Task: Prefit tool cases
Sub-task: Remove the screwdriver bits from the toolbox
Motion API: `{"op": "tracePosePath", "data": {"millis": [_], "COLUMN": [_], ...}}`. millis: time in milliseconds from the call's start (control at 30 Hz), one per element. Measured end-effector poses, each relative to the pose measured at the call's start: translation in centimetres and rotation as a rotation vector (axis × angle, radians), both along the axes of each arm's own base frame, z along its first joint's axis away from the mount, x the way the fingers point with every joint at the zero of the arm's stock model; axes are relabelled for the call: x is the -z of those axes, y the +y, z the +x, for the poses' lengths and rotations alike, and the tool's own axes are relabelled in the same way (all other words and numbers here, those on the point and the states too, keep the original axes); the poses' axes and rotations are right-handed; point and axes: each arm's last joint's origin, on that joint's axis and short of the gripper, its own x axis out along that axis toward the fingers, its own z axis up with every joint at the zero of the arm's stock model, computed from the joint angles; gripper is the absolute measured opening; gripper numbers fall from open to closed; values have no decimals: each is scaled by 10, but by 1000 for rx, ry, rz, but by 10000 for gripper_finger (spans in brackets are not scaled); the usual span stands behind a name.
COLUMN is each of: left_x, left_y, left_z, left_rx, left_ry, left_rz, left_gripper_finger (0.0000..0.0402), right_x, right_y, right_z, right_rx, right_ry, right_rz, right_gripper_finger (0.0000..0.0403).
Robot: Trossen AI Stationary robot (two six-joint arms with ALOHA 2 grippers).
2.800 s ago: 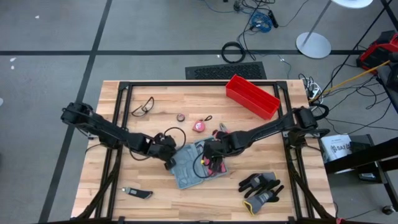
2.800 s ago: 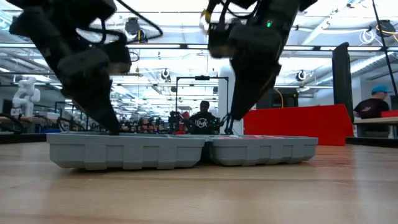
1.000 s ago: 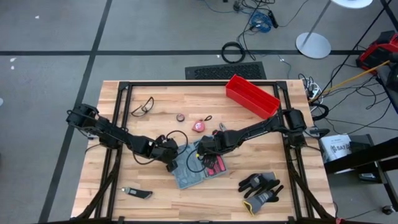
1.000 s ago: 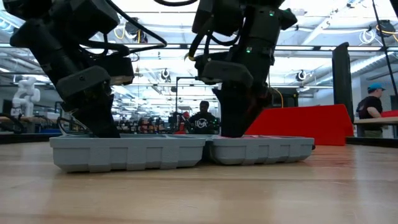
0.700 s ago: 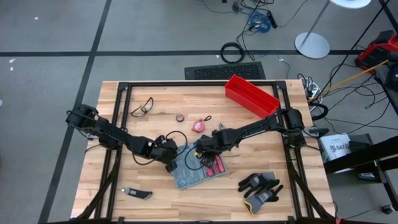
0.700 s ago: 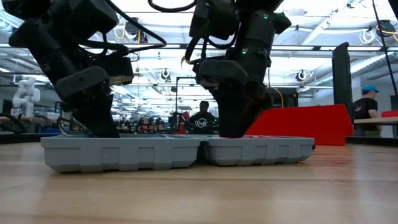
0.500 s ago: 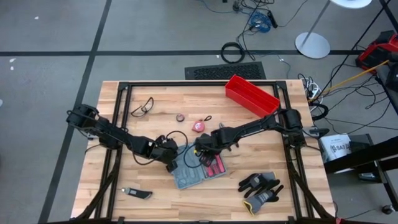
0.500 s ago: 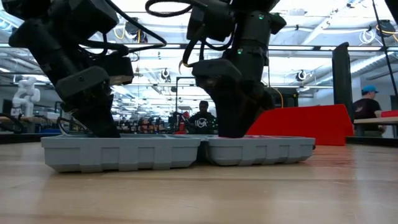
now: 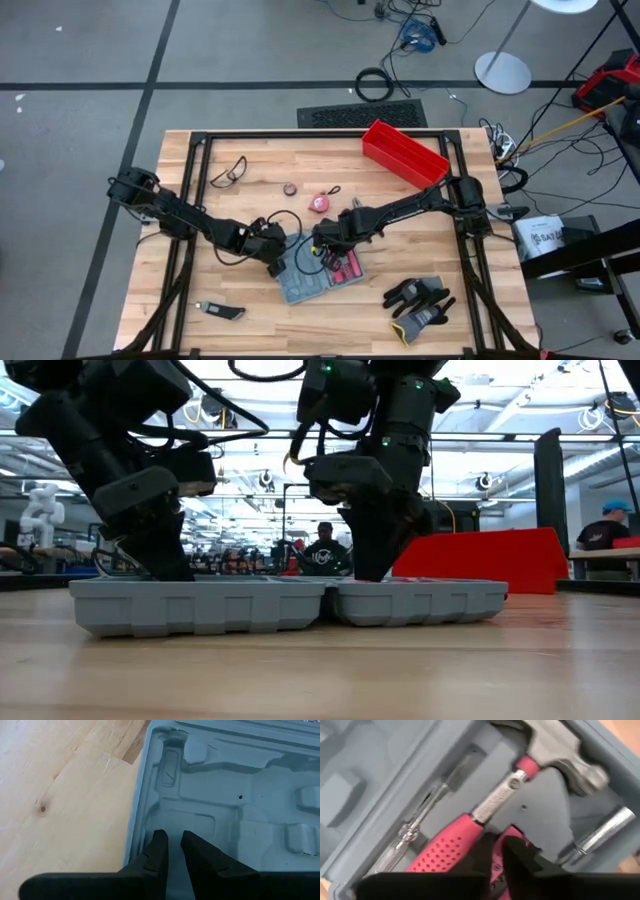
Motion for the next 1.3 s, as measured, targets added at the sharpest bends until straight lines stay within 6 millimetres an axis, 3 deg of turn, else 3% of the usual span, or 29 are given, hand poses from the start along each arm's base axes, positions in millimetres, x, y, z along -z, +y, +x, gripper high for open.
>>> {"op": "tracePosePath", "data": {"millis": [333, 467, 900, 1100, 1300], "left_x": [-1, 0, -1, -1, -1], "left_y": [0, 0, -1, -1, -1], "left_z": [1, 0, 1, 1, 1], "left_rx": [2, 3, 32, 47, 54], "left_ry": [-4, -3, 0, 0, 7], "left_rz": [-4, -3, 1, -13, -9], "left_gripper_finger": [68, 68, 68, 68, 62], "right_x": [-33, -33, -23, -25, -44], "right_y": [9, 11, 8, 8, 10], "right_z": [1, 1, -7, -11, -12], "right_rx": [-23, -55, -4, 20, -8], "right_ry": [-64, -65, 58, 77, 111], "right_rz": [-72, -80, -143, -221, -325], "right_gripper_finger": [0, 3, 127, 135, 127]}}
